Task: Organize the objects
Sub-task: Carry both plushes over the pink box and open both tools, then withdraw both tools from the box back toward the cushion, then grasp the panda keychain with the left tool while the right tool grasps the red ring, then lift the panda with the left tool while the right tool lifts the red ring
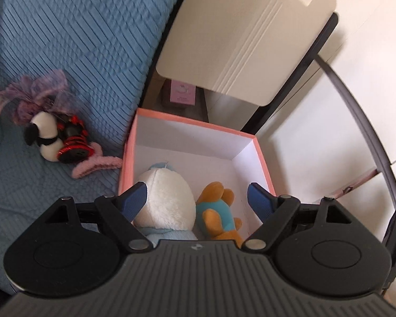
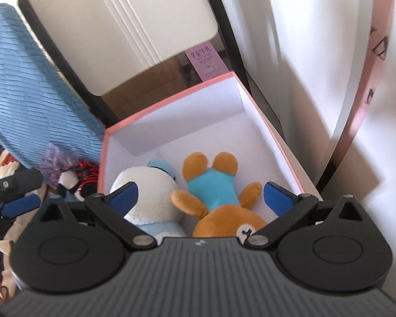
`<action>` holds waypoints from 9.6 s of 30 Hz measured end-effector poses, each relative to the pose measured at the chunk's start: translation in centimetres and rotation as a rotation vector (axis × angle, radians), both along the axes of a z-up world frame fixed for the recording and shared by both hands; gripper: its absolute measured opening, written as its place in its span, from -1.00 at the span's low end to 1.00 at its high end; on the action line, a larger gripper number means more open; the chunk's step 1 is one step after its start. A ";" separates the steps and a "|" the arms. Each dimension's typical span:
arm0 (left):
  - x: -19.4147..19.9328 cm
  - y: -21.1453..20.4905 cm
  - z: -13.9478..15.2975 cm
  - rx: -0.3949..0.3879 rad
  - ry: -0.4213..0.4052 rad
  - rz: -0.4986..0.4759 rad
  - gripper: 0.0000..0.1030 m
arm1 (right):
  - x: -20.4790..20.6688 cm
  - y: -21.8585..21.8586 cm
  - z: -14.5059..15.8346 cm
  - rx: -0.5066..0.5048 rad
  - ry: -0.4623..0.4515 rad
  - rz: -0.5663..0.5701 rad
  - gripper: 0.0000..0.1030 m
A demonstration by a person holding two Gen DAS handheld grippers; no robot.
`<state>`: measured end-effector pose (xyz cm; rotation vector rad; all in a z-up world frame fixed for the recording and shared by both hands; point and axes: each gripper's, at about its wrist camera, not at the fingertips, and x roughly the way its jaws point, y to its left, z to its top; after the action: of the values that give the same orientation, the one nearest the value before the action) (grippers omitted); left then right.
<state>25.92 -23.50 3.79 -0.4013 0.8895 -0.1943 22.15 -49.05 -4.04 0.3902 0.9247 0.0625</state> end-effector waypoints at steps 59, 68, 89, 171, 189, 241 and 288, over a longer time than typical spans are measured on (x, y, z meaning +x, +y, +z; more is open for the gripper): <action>-12.7 21.8 -6.2 0.093 -0.205 0.138 0.68 | -10.8 24.1 -2.2 -0.126 -0.148 0.262 1.00; -6.5 24.9 -11.4 0.065 -0.146 0.171 0.68 | -7.3 28.6 -5.5 -0.185 -0.232 0.346 0.99; 8.9 27.1 -19.3 -0.113 -0.026 0.118 0.63 | 5.6 32.0 -10.3 -0.245 -0.264 0.356 0.25; -1.4 28.6 -19.9 -0.172 0.144 0.283 0.39 | 7.4 32.4 -12.4 -0.143 -0.045 0.321 0.28; -2.3 27.5 -19.8 -0.111 0.200 0.309 0.43 | 2.0 31.7 -10.9 -0.171 -0.055 0.335 0.21; -6.4 23.4 -20.1 -0.025 0.265 0.205 0.24 | -5.7 30.6 -13.0 -0.133 0.042 0.338 0.21; -8.9 18.4 -7.7 -0.081 0.198 0.207 0.07 | -7.3 23.2 1.2 -0.046 -0.036 0.344 0.20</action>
<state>17.01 -5.13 -3.91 -0.5929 1.0295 0.0006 14.81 -25.88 -2.80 0.1833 0.9488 0.3611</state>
